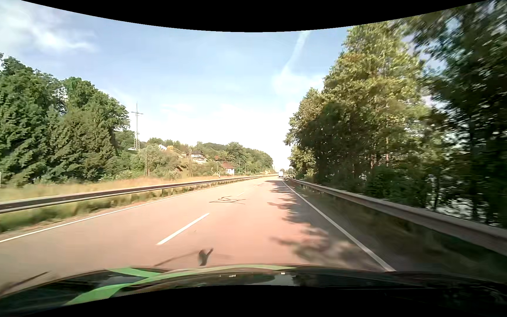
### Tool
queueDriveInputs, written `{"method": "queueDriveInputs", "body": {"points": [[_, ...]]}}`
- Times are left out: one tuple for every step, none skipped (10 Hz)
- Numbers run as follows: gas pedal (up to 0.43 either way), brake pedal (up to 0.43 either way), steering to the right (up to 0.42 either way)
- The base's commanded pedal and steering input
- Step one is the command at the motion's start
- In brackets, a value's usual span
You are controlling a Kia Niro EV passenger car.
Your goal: Follow the waypoints while adhering to traffic rules and regulations
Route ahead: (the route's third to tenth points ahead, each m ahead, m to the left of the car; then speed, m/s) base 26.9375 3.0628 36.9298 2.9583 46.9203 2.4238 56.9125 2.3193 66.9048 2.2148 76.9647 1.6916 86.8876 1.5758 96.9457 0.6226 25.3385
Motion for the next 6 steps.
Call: {"method": "queueDriveInputs", "body": {"points": [[0.24, 0.0, 0.001], [0.24, 0.0, 0.002], [0.24, 0.0, 0.002], [0.24, 0.0, 0.003], [0.24, 0.0, 0.004], [0.248, 0.0, 0.004]]}}
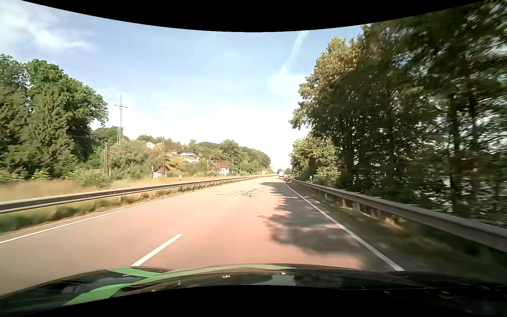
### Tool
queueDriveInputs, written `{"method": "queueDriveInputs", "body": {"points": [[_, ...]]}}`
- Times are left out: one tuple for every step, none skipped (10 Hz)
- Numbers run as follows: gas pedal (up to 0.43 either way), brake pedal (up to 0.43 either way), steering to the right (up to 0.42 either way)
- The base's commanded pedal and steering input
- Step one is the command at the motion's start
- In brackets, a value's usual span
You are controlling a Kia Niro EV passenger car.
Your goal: Follow the waypoints while adhering to traffic rules and regulations
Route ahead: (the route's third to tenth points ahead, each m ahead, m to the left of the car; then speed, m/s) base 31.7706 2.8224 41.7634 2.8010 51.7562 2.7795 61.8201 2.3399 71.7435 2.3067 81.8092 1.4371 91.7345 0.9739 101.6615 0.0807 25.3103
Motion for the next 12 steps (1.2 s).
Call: {"method": "queueDriveInputs", "body": {"points": [[0.248, 0.0, 0.004], [0.248, 0.0, 0.004], [0.248, 0.0, 0.004], [0.248, 0.0, 0.004], [0.24, 0.0, 0.004], [0.24, 0.0, 0.003], [0.24, 0.0, 0.003], [0.228, 0.0, 0.003], [0.228, 0.0, 0.003], [0.228, 0.0, 0.003], [0.228, 0.0, 0.003], [0.24, 0.0, 0.003]]}}
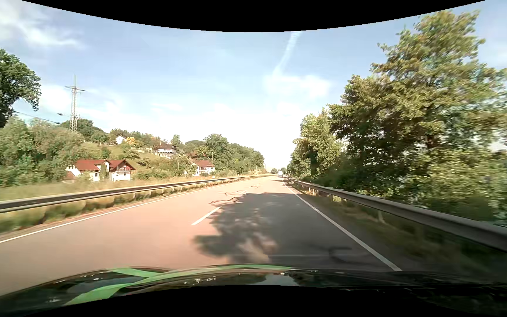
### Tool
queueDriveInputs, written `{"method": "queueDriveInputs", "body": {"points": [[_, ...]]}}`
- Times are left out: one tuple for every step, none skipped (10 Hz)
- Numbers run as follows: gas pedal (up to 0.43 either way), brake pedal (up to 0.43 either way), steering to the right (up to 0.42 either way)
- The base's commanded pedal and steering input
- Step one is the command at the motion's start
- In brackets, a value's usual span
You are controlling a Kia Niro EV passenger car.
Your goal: Follow the waypoints while adhering to traffic rules and regulations
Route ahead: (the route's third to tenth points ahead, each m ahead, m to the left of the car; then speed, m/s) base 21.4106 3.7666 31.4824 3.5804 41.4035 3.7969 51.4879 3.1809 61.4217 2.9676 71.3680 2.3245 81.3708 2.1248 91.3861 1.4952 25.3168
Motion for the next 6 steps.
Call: {"method": "queueDriveInputs", "body": {"points": [[0.248, 0.0, 0.003], [0.26, 0.0, 0.003], [0.26, 0.0, 0.003], [0.268, 0.0, 0.003], [0.268, 0.0, 0.003], [0.268, 0.0, 0.003]]}}
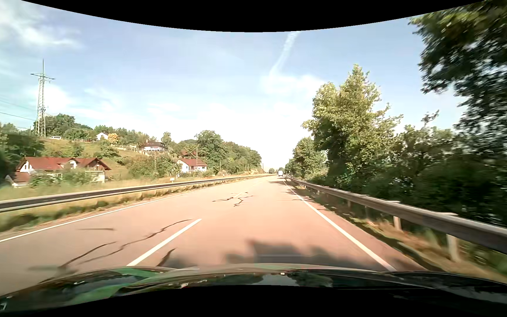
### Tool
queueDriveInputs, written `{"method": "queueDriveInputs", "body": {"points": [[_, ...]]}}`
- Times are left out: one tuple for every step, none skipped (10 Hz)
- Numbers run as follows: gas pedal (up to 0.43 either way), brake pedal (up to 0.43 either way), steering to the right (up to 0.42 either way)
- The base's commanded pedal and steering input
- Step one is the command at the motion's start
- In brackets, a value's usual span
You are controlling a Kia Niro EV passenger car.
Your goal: Follow the waypoints while adhering to traffic rules and regulations
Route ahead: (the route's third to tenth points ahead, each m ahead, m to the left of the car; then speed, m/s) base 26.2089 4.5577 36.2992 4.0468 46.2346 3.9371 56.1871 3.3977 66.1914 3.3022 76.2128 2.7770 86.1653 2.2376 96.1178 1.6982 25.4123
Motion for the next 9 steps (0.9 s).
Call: {"method": "queueDriveInputs", "body": {"points": [[0.268, 0.0, 0.003], [0.268, 0.0, 0.003], [0.268, 0.0, 0.003], [0.268, 0.0, 0.003], [0.268, 0.0, 0.003], [0.28, 0.0, 0.003], [0.28, 0.0, 0.003], [0.28, 0.0, 0.003], [0.28, 0.0, 0.003]]}}
